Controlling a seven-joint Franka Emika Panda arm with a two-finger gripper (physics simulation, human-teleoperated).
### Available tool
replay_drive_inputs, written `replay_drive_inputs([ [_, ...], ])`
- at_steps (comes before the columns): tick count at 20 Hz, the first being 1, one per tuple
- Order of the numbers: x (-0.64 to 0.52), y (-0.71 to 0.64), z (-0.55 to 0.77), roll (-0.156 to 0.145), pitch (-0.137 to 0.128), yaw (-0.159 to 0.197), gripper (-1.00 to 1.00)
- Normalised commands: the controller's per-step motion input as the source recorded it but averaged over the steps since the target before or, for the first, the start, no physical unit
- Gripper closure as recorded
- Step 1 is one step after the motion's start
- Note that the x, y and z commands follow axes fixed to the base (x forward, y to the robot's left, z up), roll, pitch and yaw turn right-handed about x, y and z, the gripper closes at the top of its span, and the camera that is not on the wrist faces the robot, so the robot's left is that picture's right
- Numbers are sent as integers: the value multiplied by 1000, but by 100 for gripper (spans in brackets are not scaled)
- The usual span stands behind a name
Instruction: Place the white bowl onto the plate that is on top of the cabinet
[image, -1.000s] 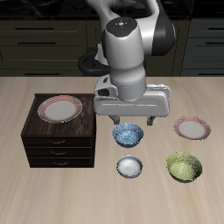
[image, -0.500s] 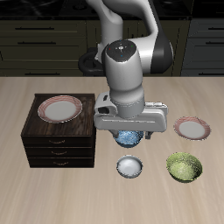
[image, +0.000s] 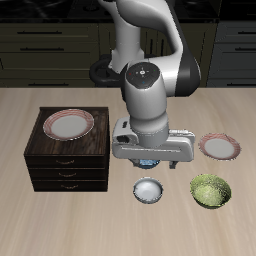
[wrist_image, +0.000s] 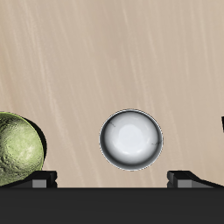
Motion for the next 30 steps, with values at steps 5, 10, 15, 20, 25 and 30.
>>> replay_drive_inputs([
  [5,39,156,-222,16,21,9,-100],
  [10,50,73,-180,8,24,-7,-100],
  [15,25,40,-215,-2,23,15,-100],
  [20,24,-13,-201,-2,31,-21,-100],
  [25,6,-29,-185,-6,23,-5,-100],
  [30,-16,63,-144,7,16,-3,-100],
])
